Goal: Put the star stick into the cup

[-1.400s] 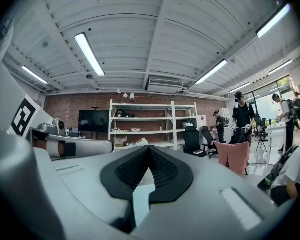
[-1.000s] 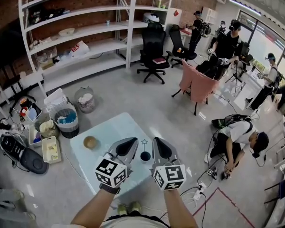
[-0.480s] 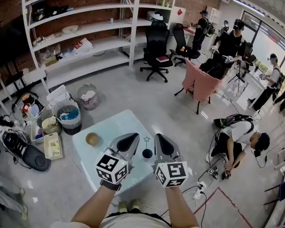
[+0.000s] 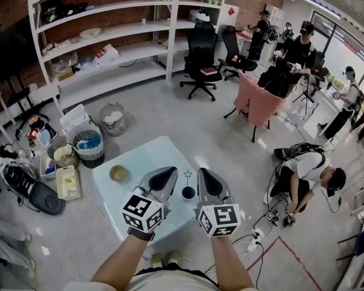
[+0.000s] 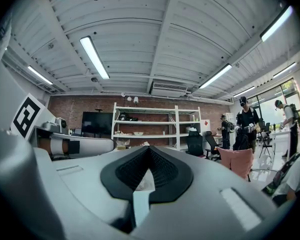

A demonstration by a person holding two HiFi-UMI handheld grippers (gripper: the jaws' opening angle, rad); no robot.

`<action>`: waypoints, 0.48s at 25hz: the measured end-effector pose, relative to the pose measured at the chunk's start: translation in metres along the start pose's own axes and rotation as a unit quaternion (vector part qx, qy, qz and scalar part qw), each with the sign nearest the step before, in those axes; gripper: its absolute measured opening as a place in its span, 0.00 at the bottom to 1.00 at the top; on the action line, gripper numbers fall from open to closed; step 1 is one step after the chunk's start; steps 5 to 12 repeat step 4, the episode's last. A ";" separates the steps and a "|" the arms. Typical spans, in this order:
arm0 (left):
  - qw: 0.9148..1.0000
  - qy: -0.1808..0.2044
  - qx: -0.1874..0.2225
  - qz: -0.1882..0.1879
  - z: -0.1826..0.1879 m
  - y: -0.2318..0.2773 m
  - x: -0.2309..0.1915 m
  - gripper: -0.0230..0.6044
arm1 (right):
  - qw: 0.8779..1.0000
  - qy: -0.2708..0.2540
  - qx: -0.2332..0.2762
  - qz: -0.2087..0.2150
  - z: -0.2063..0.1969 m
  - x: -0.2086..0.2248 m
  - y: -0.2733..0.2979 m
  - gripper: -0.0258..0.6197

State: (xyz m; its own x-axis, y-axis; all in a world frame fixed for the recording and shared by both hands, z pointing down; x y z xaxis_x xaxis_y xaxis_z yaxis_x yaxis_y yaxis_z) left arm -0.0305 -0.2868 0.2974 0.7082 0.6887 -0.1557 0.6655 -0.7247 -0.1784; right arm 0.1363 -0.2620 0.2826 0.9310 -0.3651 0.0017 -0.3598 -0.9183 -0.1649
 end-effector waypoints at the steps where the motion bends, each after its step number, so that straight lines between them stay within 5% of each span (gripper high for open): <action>1: 1.000 0.000 0.001 0.001 0.000 0.000 0.000 0.05 | 1.000 0.000 0.000 0.000 -0.001 0.000 -0.001 0.06; 12: 1.000 0.001 0.003 0.002 -0.002 0.000 0.000 0.05 | 1.000 0.000 0.000 0.001 -0.003 0.001 -0.001 0.06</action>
Point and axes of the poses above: the fingertips, and each gripper's own axes: y forward along the fingers, x to its right, z out of its top, the point moved 8 cm from there along -y, backward along the fingers, and after that the axes turned 8 degrees about x, right-handed, at the moved point
